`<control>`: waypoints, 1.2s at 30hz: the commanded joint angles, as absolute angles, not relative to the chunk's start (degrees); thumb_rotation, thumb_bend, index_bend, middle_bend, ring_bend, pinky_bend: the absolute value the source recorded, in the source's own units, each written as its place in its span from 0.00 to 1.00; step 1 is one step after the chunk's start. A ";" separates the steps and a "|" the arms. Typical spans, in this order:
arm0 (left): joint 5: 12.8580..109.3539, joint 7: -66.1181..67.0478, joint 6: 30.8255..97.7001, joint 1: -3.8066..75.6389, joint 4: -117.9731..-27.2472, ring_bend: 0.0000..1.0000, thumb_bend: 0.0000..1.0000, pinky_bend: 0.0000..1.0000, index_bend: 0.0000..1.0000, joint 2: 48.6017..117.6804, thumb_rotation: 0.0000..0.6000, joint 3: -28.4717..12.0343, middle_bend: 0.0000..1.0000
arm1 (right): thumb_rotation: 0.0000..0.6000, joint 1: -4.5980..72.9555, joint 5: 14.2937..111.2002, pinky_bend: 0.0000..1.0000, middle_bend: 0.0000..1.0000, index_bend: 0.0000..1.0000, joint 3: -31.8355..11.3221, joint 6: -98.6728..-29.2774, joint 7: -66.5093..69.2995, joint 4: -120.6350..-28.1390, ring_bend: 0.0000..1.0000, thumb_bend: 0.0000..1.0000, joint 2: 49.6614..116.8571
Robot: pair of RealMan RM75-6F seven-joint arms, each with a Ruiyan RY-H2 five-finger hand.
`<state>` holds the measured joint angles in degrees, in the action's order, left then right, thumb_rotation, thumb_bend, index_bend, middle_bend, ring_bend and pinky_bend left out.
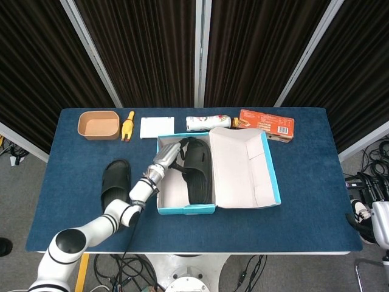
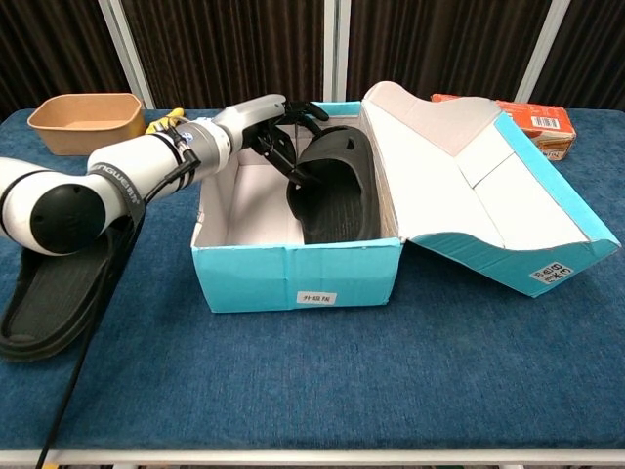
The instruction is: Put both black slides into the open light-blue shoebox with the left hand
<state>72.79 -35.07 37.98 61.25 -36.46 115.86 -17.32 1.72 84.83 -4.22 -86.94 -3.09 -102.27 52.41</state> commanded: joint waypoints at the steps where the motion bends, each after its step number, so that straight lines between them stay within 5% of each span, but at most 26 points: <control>1: 72.34 -32.99 38.25 60.67 -38.39 0.02 0.00 0.28 0.09 114.51 1.00 -17.35 0.07 | 1.00 1.66 84.99 0.06 0.11 0.00 -4.17 -87.03 -3.03 -102.33 0.00 0.11 52.35; 10: 69.17 -23.33 40.55 56.10 -53.46 0.02 0.00 0.28 0.08 104.60 1.00 -17.61 0.07 | 1.00 1.50 85.73 0.06 0.11 0.00 -4.00 -87.44 -2.33 -102.08 0.00 0.12 52.31; 22: 64.40 -9.45 49.49 45.11 -82.17 0.04 0.00 0.30 0.08 82.23 1.00 -16.09 0.07 | 1.00 2.15 86.14 0.06 0.11 0.00 -4.26 -86.86 -1.11 -100.82 0.00 0.12 52.72; 28: 57.28 2.63 51.90 40.70 -89.81 0.36 0.00 0.56 0.08 73.49 1.00 -11.78 0.07 | 1.00 2.68 86.31 0.06 0.11 0.00 -4.44 -86.34 -0.01 -99.77 0.00 0.12 52.90; 36: 49.90 6.33 49.10 37.72 -94.49 0.55 0.00 0.74 0.08 70.72 1.00 -6.61 0.07 | 1.00 3.31 86.44 0.06 0.11 0.00 -4.40 -85.44 1.31 -98.44 0.00 0.12 53.54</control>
